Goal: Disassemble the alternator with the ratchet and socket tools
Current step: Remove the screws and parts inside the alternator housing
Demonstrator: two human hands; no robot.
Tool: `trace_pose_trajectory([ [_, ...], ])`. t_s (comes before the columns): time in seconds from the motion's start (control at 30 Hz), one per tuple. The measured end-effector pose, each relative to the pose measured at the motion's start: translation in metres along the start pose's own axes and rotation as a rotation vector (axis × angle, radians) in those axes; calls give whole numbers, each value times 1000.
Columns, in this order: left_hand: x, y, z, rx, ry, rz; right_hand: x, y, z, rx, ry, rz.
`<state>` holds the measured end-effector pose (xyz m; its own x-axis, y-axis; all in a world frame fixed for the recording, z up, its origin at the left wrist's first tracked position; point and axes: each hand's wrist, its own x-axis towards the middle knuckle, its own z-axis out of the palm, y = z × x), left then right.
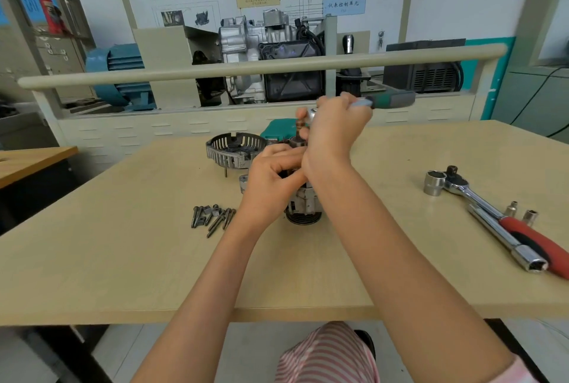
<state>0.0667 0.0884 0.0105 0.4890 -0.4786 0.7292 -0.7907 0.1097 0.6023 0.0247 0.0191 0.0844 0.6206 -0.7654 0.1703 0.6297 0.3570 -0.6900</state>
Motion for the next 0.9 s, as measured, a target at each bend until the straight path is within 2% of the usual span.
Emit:
trace_pose_trajectory([
  [0.07, -1, 0, 3, -3, 19, -2, 1, -3, 0, -21, -45, 44],
  [0.17, -3, 3, 4, 25, 12, -1, 10, -16, -1, -140, -268, 358],
  [0.23, -3, 2, 2, 36, -9, -35, 18, -21, -1, -115, -405, 529],
  [0.33, -2, 1, -1, 48, -47, -26, 21, -23, -3, -89, -486, 607],
  [0.4, -2, 2, -3, 37, -55, 9, 15, -18, -1, -115, -405, 508],
  [0.5, -1, 1, -1, -5, -25, -9, 3, -4, 2, -60, -72, 120],
  [0.57, -1, 1, 1, -4, 13, -32, 2, 0, 2, 8, 22, 15],
  [0.63, -1, 1, 3, 11, 33, -29, 6, -7, 1, -46, -75, 137],
  [0.73, -1, 3, 3, 19, 11, -58, 15, -19, 0, -170, -409, 468],
  [0.8, -2, 2, 0, 7, -18, -84, 19, -21, 1, -169, -585, 617],
  [0.9, -3, 2, -2, 11, -30, -29, 18, -22, 1, -156, -611, 663],
])
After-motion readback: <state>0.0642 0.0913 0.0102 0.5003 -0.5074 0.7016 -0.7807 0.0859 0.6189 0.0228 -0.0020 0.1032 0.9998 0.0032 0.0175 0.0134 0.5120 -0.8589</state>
